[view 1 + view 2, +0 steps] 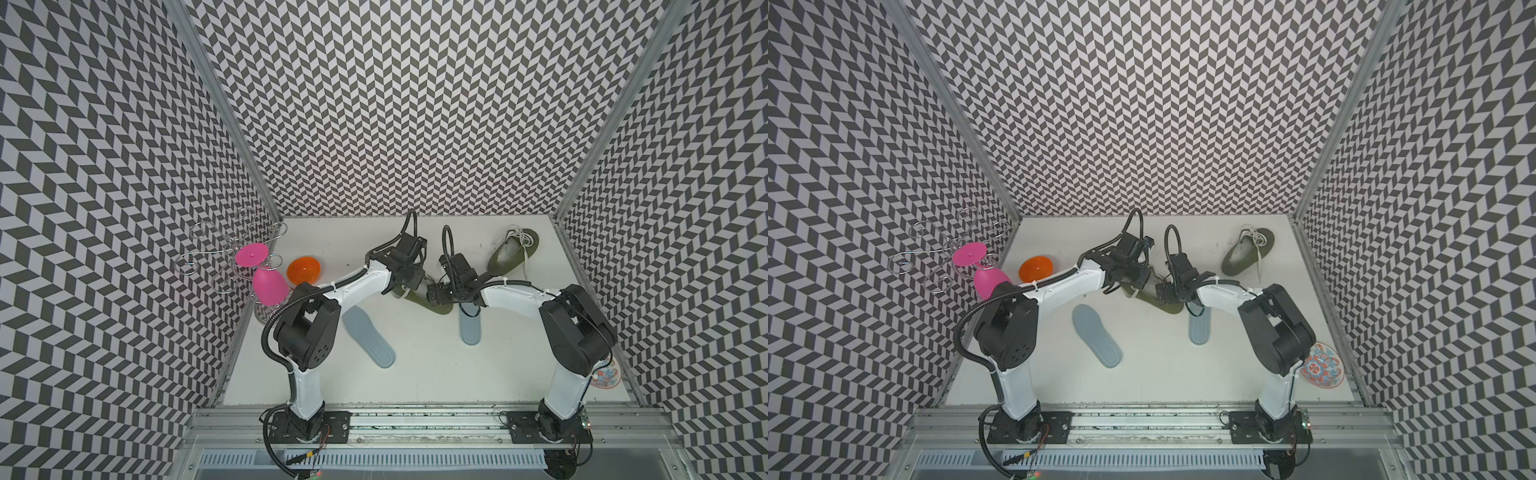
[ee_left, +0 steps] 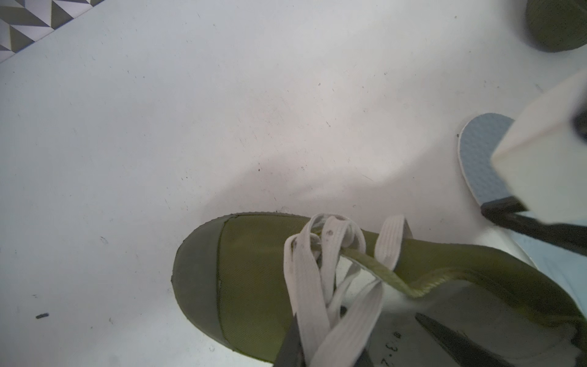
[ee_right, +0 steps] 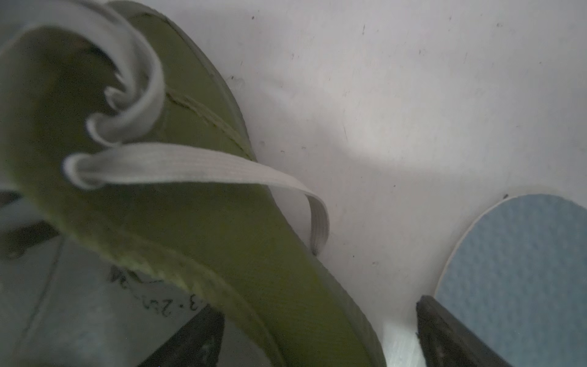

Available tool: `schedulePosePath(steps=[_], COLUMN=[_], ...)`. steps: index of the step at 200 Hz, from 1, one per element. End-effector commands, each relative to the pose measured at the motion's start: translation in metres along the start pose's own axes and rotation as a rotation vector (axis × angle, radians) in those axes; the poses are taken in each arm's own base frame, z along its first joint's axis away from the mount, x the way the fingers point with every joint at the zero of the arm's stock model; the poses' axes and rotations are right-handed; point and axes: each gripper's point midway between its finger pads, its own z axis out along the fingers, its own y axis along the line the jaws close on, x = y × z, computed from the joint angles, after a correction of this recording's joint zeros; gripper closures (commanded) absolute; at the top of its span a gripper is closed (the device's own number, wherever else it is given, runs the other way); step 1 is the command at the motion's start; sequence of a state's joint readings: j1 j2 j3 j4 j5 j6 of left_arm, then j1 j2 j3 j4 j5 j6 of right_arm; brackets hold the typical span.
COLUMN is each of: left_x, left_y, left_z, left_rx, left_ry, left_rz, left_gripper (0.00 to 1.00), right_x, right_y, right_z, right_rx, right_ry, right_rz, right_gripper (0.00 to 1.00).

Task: Insert the insole into the shoe
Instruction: Adjust the shoe at the center of the board.

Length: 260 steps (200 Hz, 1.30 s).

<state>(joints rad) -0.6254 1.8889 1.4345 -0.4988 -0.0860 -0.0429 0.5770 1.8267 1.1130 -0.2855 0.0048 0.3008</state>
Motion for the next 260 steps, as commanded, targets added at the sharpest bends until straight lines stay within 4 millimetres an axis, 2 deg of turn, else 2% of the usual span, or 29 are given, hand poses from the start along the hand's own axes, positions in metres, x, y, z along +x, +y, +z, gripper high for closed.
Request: schedulePosePath(steps=[1, 48, 70, 82, 96, 117, 122, 146, 175, 199, 226, 260], left_x=[0.002, 0.015, 0.024, 0.027, 0.026, 0.023, 0.022, 0.018, 0.013, 0.012, 0.007, 0.001], left_y=[0.017, 0.032, 0.041, 0.043, 0.042, 0.037, 0.036, 0.029, 0.026, 0.034, 0.038, 0.035], left_z=[0.0, -0.004, -0.003, -0.002, -0.002, -0.002, -0.002, -0.005, -0.006, -0.003, -0.003, -0.003], left_rx=[-0.046, -0.033, -0.042, -0.042, -0.035, -0.007, 0.0, 0.036, 0.049, 0.013, 0.004, 0.022], left_ry=[0.003, 0.015, 0.031, 0.032, 0.031, 0.023, 0.022, 0.012, -0.001, 0.013, 0.006, 0.01], left_rz=[-0.027, -0.068, -0.084, -0.088, -0.09, -0.097, -0.097, -0.094, -0.087, -0.084, -0.075, -0.04], left_gripper=[0.81, 0.81, 0.81, 0.81, 0.81, 0.81, 0.81, 0.81, 0.81, 0.81, 0.8, 0.79], right_x=[0.007, 0.019, 0.024, 0.025, 0.024, 0.022, 0.021, 0.014, 0.002, 0.0, 0.003, 0.0], right_y=[-0.021, -0.051, -0.055, -0.051, -0.044, -0.034, -0.033, -0.02, 0.019, 0.045, 0.056, 0.058], right_z=[-0.002, -0.02, -0.027, -0.029, -0.029, -0.026, -0.025, -0.027, -0.035, -0.04, -0.042, -0.042], right_rx=[0.063, 0.064, 0.043, 0.007, -0.034, -0.085, -0.089, -0.13, -0.249, -0.316, -0.376, -0.381], right_ry=[-0.008, -0.015, -0.012, -0.013, -0.015, -0.014, -0.014, -0.026, -0.053, -0.063, -0.069, -0.071], right_rz=[0.025, 0.083, 0.099, 0.105, 0.108, 0.112, 0.111, 0.084, 0.08, 0.113, 0.164, 0.17], right_gripper=[0.17, 0.29, 0.34, 0.4, 0.51, 0.74, 0.77, 0.71, 0.71, 0.67, 0.62, 0.57])
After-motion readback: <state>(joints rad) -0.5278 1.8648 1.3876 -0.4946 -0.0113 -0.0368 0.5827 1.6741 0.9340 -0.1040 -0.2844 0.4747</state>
